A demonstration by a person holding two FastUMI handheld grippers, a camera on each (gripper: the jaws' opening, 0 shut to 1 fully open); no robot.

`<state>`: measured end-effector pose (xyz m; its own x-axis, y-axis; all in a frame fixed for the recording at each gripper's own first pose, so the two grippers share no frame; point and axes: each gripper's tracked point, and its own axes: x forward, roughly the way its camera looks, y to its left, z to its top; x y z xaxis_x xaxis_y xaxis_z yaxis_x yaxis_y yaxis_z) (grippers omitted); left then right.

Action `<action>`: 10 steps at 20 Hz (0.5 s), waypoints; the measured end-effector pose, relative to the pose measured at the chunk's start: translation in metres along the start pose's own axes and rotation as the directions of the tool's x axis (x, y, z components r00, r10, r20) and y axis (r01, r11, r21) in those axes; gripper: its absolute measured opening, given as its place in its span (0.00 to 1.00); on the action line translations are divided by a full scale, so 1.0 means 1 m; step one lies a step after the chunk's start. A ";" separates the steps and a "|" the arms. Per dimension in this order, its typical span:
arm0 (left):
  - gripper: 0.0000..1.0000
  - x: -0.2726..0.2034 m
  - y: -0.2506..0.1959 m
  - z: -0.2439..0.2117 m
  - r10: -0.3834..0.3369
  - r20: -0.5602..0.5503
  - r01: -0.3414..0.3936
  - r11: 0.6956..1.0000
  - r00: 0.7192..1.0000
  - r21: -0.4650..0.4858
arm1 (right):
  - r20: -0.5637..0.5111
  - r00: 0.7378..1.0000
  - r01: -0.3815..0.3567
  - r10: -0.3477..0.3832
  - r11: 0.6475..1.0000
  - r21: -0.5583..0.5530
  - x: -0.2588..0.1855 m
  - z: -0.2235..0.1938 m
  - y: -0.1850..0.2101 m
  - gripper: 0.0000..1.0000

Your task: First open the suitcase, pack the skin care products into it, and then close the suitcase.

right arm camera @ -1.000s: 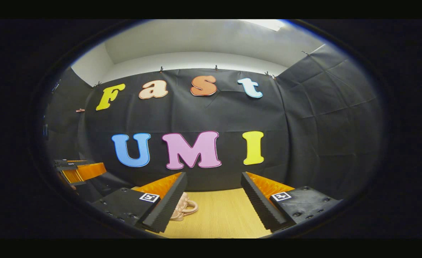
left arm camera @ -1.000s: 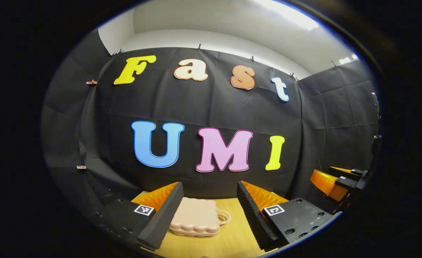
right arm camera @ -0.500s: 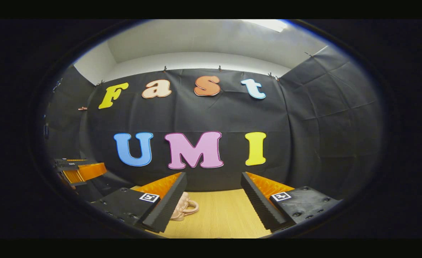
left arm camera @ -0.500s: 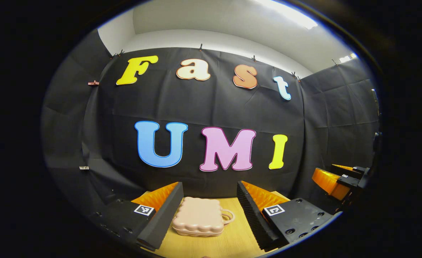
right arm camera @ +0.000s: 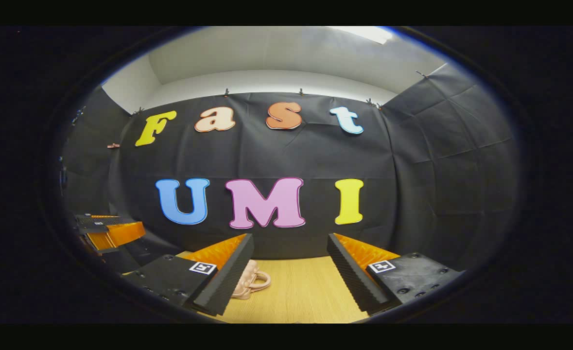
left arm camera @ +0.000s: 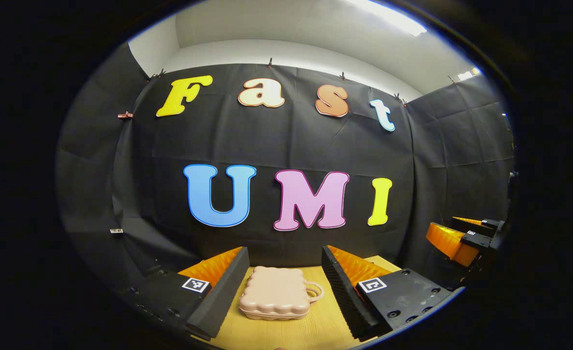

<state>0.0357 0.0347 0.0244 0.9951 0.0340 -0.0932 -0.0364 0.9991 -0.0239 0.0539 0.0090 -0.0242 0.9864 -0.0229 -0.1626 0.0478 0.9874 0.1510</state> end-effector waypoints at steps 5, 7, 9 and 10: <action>0.95 -0.002 0.002 -0.001 0.003 0.002 -0.003 1.000 1.000 0.006 | -0.004 1.000 -0.008 0.008 1.000 -0.001 0.000 0.000 0.004 0.97; 0.95 -0.002 0.002 -0.004 0.004 -0.005 -0.004 1.000 1.000 0.003 | -0.003 1.000 -0.008 0.008 1.000 -0.004 0.000 0.001 0.005 0.97; 0.95 -0.003 0.005 -0.005 0.012 -0.009 -0.012 1.000 1.000 0.004 | -0.007 1.000 -0.007 0.007 1.000 -0.017 0.000 -0.002 0.004 0.97; 0.95 -0.005 0.008 -0.006 0.022 -0.006 -0.022 1.000 1.000 0.001 | -0.011 1.000 -0.006 0.006 1.000 -0.019 -0.001 -0.003 0.004 0.97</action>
<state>0.0301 0.0422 0.0187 0.9935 0.0554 -0.0999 -0.0578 0.9981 -0.0213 0.0522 0.0135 -0.0265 0.9850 -0.0150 -0.1722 0.0384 0.9903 0.1337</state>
